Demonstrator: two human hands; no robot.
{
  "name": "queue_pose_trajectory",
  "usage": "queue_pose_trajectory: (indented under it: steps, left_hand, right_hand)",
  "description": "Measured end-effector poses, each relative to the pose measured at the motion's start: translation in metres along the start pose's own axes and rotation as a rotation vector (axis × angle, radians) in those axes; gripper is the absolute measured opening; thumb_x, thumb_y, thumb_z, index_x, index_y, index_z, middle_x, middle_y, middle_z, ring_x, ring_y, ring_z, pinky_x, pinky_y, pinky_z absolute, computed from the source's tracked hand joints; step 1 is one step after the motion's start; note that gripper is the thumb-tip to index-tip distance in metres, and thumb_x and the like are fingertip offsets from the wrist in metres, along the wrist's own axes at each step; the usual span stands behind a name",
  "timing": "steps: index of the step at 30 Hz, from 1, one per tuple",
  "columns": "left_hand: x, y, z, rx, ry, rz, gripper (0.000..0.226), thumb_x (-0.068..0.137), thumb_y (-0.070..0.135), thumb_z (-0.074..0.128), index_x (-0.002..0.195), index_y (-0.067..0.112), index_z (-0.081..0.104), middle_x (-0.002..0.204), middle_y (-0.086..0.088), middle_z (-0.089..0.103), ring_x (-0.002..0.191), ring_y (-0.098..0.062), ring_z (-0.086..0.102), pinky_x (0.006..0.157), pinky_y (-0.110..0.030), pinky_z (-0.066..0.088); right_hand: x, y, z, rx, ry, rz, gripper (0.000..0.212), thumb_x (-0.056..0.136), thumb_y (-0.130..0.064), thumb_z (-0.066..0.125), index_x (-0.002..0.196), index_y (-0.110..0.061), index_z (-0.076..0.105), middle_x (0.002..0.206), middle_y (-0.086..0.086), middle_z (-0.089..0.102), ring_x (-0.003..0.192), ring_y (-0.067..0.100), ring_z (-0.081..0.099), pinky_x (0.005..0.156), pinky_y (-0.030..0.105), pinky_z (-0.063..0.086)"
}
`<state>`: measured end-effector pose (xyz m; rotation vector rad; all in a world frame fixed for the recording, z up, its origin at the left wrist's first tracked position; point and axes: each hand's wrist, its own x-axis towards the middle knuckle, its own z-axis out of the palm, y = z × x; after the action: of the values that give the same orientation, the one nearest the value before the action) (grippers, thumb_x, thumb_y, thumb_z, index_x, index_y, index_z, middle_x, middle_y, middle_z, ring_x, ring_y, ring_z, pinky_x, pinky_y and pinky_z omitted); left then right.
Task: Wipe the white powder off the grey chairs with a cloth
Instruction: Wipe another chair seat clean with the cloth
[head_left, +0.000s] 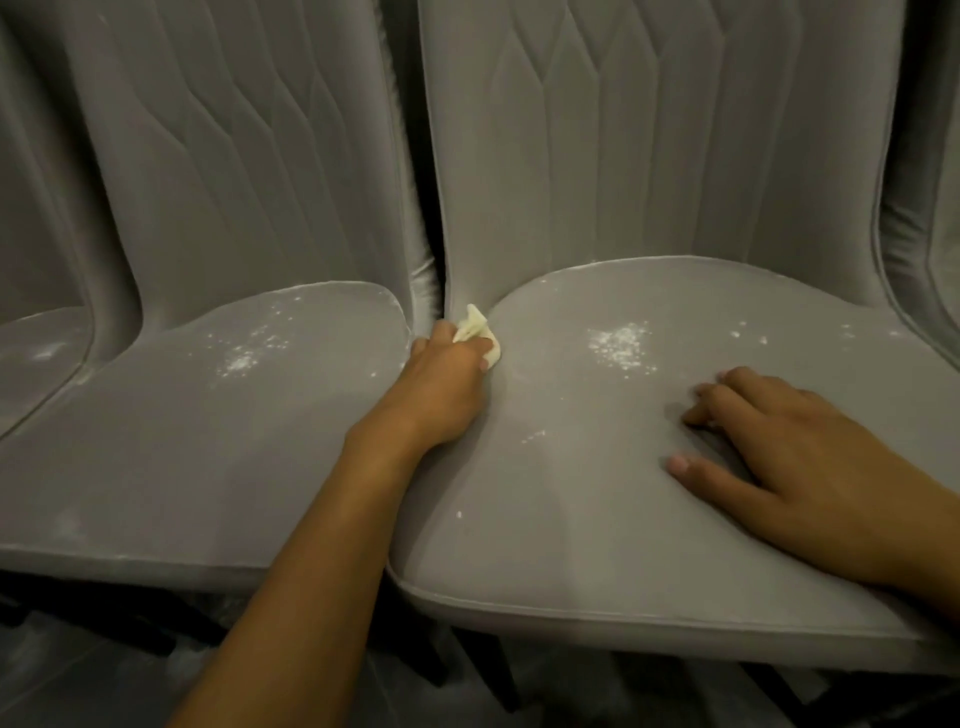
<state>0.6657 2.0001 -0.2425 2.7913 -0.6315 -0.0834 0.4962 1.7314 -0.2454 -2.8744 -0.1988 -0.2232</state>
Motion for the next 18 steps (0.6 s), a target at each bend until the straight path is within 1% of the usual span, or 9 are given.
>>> queue_pose_trajectory:
  steps: [2,4,6,8,10,12,14,15,18]
  left_hand:
    - [-0.003,0.008,0.000,0.009,-0.023,0.090,0.035,0.106,0.020,0.043,0.136,0.026,0.058,0.128,-0.009,0.042,0.118,-0.040,0.048,0.107,-0.047,0.038]
    - [-0.013,0.016,0.001,-0.056,-0.071,0.254,0.040,0.104,0.017,0.046,0.140,0.029,0.059,0.132,-0.008,0.047,0.121,-0.035,0.050,0.110,-0.041,0.036]
    - [-0.029,0.029,0.002,-0.117,-0.139,0.407,0.043,0.101,0.022,0.045,0.139,0.032,0.061,0.127,0.001,0.048,0.118,-0.030,0.052,0.110,-0.038,0.036]
    - [-0.034,0.033,0.002,-0.137,-0.157,0.454,0.042,0.101,0.025,0.044,0.138,0.036,0.061,0.121,0.007,0.046,0.115,-0.027,0.051,0.109,-0.038,0.037]
    - [-0.025,0.027,-0.001,-0.114,-0.063,0.381,0.040,0.104,0.021,0.047,0.138,0.036,0.060,0.124,0.003,0.048,0.118,-0.029,0.050,0.109,-0.040,0.037]
    - [-0.013,0.016,-0.004,0.008,0.061,0.193,0.042,0.105,0.018,0.047,0.141,0.035,0.056,0.132,-0.004,0.047,0.118,-0.033,0.046,0.106,-0.042,0.037]
    - [-0.008,0.012,-0.002,0.124,0.133,0.011,0.041,0.106,0.018,0.043,0.143,0.034,0.053,0.137,-0.006,0.044,0.114,-0.036,0.042,0.100,-0.044,0.038]
    - [-0.009,0.015,0.001,0.137,0.135,-0.007,0.041,0.106,0.018,0.042,0.142,0.034,0.053,0.138,-0.006,0.043,0.113,-0.036,0.042,0.099,-0.044,0.039]
    - [-0.015,0.025,0.005,0.030,0.036,0.141,0.041,0.106,0.019,0.044,0.142,0.036,0.055,0.139,-0.003,0.044,0.114,-0.034,0.044,0.104,-0.043,0.036]
  right_hand:
    - [0.000,0.000,0.000,-0.005,-0.010,0.003,0.050,0.090,-0.079,0.024,0.109,-0.040,0.048,0.103,-0.013,0.049,0.090,0.011,0.053,0.083,0.035,0.047]
    - [0.001,0.000,0.000,-0.012,-0.008,-0.003,0.049,0.090,-0.079,0.023,0.108,-0.040,0.047,0.101,-0.013,0.048,0.089,0.011,0.053,0.081,0.035,0.047]
    - [0.001,-0.001,0.000,-0.012,-0.005,-0.005,0.048,0.090,-0.079,0.023,0.107,-0.041,0.047,0.101,-0.013,0.048,0.088,0.011,0.053,0.080,0.036,0.047]
    - [0.001,-0.001,0.000,-0.007,-0.005,-0.002,0.049,0.090,-0.079,0.022,0.107,-0.041,0.047,0.102,-0.013,0.049,0.089,0.010,0.053,0.081,0.036,0.048]
    - [-0.001,0.000,0.000,0.000,-0.002,-0.004,0.050,0.090,-0.079,0.022,0.109,-0.041,0.047,0.104,-0.014,0.049,0.090,0.009,0.053,0.083,0.035,0.048]
    - [-0.001,0.000,0.000,-0.002,-0.007,0.007,0.051,0.090,-0.079,0.022,0.111,-0.040,0.048,0.106,-0.014,0.049,0.092,0.008,0.053,0.085,0.033,0.047]
    - [-0.002,0.000,0.000,-0.005,-0.016,0.014,0.051,0.090,-0.078,0.023,0.113,-0.040,0.048,0.107,-0.014,0.048,0.092,0.008,0.052,0.086,0.031,0.046]
    - [-0.002,0.000,0.001,-0.002,-0.014,0.013,0.050,0.090,-0.078,0.023,0.113,-0.040,0.047,0.106,-0.015,0.047,0.092,0.007,0.052,0.086,0.030,0.045]
    - [-0.002,0.000,0.001,0.007,-0.014,0.014,0.048,0.090,-0.078,0.024,0.112,-0.040,0.046,0.106,-0.014,0.047,0.091,0.007,0.051,0.086,0.031,0.045]
